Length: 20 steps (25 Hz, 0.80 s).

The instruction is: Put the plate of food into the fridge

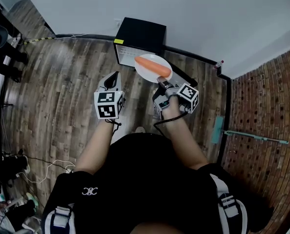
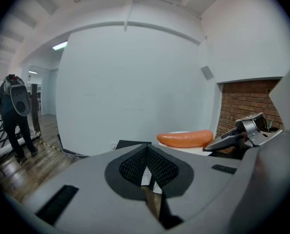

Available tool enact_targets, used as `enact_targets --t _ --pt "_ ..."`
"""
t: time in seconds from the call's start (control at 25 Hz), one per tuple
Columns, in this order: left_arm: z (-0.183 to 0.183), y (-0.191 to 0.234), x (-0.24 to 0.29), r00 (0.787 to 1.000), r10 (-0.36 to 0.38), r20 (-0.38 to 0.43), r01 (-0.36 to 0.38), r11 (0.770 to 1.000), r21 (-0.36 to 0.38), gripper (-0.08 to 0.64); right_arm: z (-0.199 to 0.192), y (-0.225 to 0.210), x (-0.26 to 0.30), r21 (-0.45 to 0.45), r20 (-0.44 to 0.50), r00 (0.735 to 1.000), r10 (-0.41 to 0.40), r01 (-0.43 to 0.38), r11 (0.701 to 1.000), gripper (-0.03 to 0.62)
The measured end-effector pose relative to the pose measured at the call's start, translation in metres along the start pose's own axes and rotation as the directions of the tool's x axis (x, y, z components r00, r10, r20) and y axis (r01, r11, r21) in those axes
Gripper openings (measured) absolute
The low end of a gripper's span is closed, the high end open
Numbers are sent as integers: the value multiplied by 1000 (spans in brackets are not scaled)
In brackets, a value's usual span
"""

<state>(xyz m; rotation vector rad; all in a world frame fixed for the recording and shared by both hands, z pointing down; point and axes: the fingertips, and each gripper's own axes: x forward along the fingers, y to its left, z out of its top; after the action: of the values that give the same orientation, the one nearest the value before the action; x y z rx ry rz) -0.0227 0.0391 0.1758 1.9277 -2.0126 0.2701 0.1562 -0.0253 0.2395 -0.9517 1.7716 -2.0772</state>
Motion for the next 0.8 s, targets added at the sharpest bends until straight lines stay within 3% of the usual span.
enact_targets --t 0.24,0.48,0.8 --pt "8 1 34 1000 20 -6 -20 1000 -11 -8 26 4 27 -6 -26 1000 -3 3 1000 29" --pt "5 22 58 999 24 -30 -24 1000 -12 -8 29 -3 55 16 -29 999 -21 22 1000 29" --pt "15 62 121 997 -59 -39 60 998 4 -8 37 0 109 34 31 999 -33 32 999 29"
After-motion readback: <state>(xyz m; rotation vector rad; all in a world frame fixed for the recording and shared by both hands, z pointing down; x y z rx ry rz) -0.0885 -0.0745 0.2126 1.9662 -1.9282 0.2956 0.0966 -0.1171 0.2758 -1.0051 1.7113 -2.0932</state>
